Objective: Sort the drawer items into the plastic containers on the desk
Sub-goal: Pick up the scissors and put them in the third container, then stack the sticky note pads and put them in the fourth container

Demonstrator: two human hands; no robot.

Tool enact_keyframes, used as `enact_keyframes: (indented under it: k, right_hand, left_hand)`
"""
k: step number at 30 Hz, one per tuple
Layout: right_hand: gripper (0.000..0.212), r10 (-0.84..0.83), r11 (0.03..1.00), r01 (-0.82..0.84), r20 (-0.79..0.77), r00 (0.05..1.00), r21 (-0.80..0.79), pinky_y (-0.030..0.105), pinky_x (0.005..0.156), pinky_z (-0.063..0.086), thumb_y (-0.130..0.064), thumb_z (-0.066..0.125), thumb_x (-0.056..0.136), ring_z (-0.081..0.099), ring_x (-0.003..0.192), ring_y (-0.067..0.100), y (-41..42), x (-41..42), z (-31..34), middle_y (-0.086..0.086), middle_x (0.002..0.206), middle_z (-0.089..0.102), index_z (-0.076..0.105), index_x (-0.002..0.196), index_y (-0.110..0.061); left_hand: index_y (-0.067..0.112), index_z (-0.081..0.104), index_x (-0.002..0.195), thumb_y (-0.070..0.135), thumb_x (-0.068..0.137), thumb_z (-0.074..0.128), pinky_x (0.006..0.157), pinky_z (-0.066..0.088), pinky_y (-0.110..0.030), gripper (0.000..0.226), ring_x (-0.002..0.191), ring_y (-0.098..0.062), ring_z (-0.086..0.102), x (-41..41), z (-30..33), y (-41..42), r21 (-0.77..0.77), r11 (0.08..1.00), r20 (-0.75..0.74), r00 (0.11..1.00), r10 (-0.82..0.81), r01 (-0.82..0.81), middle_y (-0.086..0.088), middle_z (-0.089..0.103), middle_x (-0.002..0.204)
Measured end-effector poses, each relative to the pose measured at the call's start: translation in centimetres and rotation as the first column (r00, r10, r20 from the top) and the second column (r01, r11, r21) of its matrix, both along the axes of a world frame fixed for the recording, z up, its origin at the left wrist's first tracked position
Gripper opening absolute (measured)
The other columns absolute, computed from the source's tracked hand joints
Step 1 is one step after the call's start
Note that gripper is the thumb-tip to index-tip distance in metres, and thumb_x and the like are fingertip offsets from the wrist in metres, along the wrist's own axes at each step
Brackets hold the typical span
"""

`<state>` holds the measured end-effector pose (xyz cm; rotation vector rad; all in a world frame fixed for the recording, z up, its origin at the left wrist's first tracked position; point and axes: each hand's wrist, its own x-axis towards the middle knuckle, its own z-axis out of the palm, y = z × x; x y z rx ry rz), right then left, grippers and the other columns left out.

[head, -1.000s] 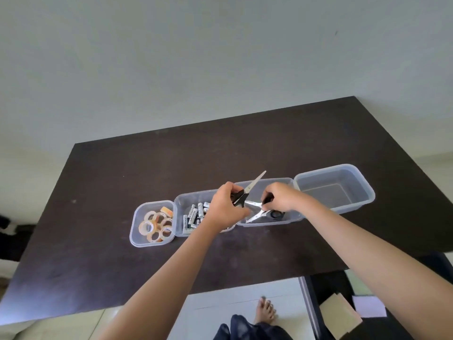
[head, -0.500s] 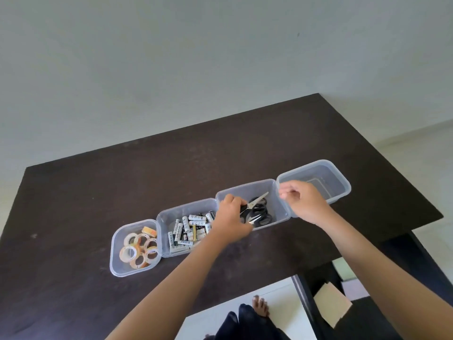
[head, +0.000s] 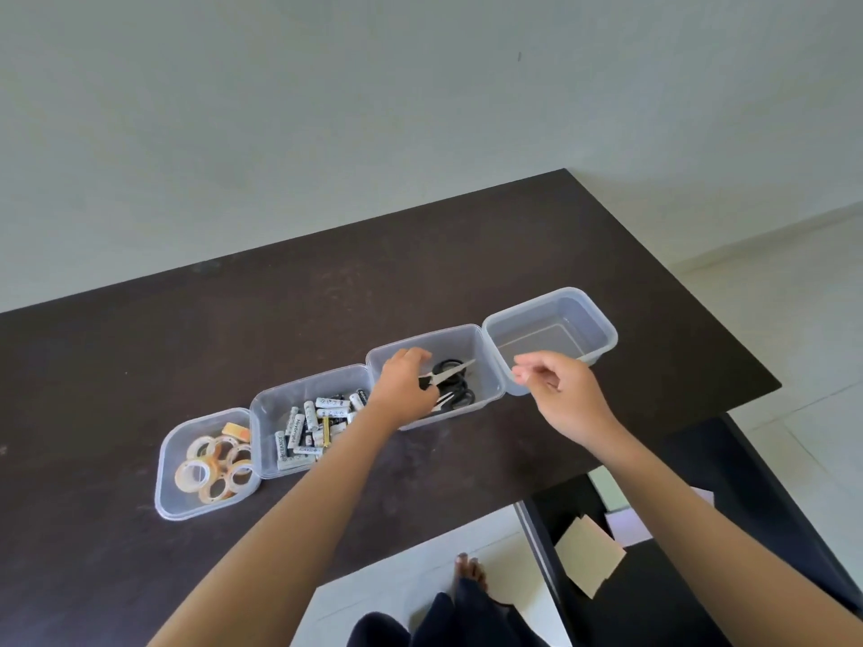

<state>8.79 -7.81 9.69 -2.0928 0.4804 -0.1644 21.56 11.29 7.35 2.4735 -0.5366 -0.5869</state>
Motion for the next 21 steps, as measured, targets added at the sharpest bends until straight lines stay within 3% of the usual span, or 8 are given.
enact_keyframes:
  k: [3,6,8,12,18,21]
  right_hand:
    - [0.019,-0.003,1.0,0.002,0.004,1.0,0.014,0.012,0.084,0.043,-0.021,0.058,0.093,0.06,0.098,0.008,-0.5,-1.2,-0.3,-0.007,0.105,0.065,0.066,0.11,-0.018]
    - [0.016,0.008,0.999,-0.008,0.011,1.0,0.046,0.018,0.086,0.047,-0.019,0.058,0.093,0.061,0.099,0.01,-0.6,-2.7,-0.7,-0.003,0.106,0.067,0.067,0.106,-0.019]
    - [0.015,0.021,0.998,-0.021,0.006,1.0,0.059,0.022,0.089,0.049,-0.017,0.058,0.092,0.062,0.099,0.01,-0.5,-3.9,-1.0,-0.002,0.104,0.069,0.066,0.104,-0.021]
    - [0.018,0.039,0.999,-0.038,-0.022,0.999,0.03,0.02,0.087,0.05,-0.018,0.058,0.092,0.063,0.097,0.007,-0.6,-7.0,-2.0,-0.007,0.103,0.069,0.066,0.107,-0.023]
    - [0.017,0.09,0.996,-0.087,-0.15,0.985,0.026,0.009,0.076,0.045,-0.015,0.058,0.092,0.06,0.09,0.0,-0.8,-14.2,-4.6,-0.015,0.095,0.065,0.065,0.104,-0.025]
    - [0.017,0.136,0.991,-0.136,-0.234,0.963,0.016,0.003,0.071,0.042,-0.015,0.058,0.093,0.059,0.089,0.0,-1.4,-18.0,-6.3,-0.011,0.097,0.065,0.066,0.107,-0.021]
  left_hand:
    - [0.013,0.046,0.131,0.019,0.087,0.059,0.096,0.042,-0.027,0.046,0.116,-0.018,0.051,-1.8,0.4,0.6,-0.128,0.986,0.041,0.993,0.113,-0.107,-0.001,0.047,0.132]
    - [0.012,0.053,0.123,0.02,0.088,0.059,0.093,0.042,-0.023,0.037,0.117,-0.014,0.051,-4.6,1.0,1.0,-0.231,0.963,0.138,0.975,0.176,-0.141,0.0,0.054,0.124]
    - [0.011,0.057,0.117,0.017,0.087,0.06,0.093,0.044,-0.024,0.032,0.111,-0.014,0.054,-6.9,1.3,0.8,-0.307,0.939,0.181,0.959,0.216,-0.154,0.0,0.056,0.116]
    - [0.011,0.06,0.111,0.016,0.086,0.061,0.085,0.036,-0.011,0.026,0.101,-0.01,0.055,-12.1,1.3,0.1,-0.364,0.926,0.237,0.952,0.193,-0.097,0.001,0.059,0.11]
    - [0.015,0.06,0.112,0.021,0.089,0.057,0.084,0.046,-0.02,0.024,0.096,-0.005,0.053,-21.3,-1.1,-1.1,-0.32,0.944,0.102,0.987,0.124,-0.085,0.004,0.056,0.109]
    - [0.019,0.058,0.113,0.025,0.091,0.055,0.08,0.041,-0.016,0.022,0.096,-0.003,0.051,-25.8,-3.0,-1.7,-0.273,0.954,0.001,0.991,0.132,-0.127,0.006,0.055,0.113]
